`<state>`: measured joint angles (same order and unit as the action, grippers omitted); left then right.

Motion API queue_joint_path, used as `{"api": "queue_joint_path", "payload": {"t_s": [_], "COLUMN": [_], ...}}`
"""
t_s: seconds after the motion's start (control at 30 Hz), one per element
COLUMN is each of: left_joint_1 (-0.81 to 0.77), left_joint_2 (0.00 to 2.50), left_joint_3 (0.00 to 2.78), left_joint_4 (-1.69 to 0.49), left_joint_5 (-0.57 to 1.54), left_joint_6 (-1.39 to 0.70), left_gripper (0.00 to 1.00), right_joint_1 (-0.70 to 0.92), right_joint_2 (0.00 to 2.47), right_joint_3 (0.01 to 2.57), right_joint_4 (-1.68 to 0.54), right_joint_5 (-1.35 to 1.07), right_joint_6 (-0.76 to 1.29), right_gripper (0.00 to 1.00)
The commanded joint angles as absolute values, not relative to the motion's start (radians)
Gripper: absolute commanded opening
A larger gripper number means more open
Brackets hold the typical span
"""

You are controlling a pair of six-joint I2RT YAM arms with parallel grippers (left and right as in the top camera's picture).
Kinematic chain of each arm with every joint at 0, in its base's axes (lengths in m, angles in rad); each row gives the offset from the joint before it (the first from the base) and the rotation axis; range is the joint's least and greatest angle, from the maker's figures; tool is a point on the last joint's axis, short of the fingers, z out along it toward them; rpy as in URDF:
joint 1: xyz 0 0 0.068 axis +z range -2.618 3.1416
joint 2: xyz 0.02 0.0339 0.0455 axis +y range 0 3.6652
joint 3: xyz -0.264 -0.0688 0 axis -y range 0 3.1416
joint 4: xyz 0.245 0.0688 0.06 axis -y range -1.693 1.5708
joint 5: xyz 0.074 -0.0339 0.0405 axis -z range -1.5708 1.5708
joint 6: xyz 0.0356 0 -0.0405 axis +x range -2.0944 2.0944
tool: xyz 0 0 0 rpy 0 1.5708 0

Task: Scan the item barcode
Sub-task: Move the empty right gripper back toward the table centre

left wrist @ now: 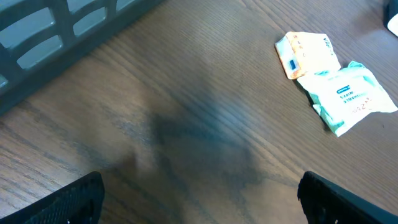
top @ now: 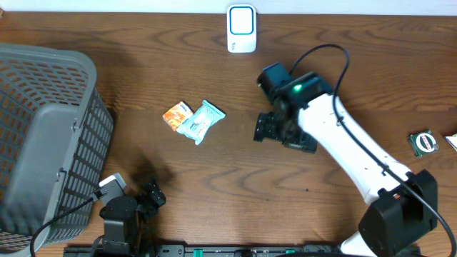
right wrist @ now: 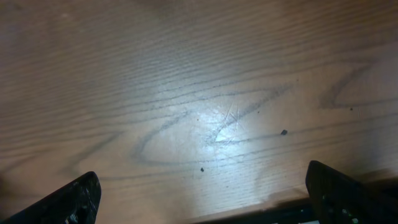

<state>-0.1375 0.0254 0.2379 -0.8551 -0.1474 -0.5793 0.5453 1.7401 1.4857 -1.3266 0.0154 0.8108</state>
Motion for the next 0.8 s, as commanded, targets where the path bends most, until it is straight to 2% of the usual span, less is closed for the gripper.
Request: {"api": "queue_joint_path", "payload": {"t_s": [0.0, 0.37, 0.77], "left_joint_1": [-0.134, -0.134, -0.134], "left_joint_2": [0.024, 0.024, 0.024], "left_joint_3": [0.232, 0.232, 0.232], "left_joint_4": [-0.914, -0.914, -0.914], "left_joint_5": [-0.177, -0.177, -0.176], "left_joint_6": [-0.575, -0.575, -0.574], "left_gripper": [0.98, 0.98, 0.99], "right_joint_1": [0.595, 0.678, 0.760], "right_joint_2": [1.741, 1.741, 1.741], "right_joint_3": [1.456, 1.434, 1.210], "right_joint_4": [-1.308, -1.283, -1.022], "right_joint_5": [0.109, 0.171, 0.149], "right_joint_6": [0.891, 0.933, 0.965], "right_gripper": [0.99, 0.99, 0.99]}}
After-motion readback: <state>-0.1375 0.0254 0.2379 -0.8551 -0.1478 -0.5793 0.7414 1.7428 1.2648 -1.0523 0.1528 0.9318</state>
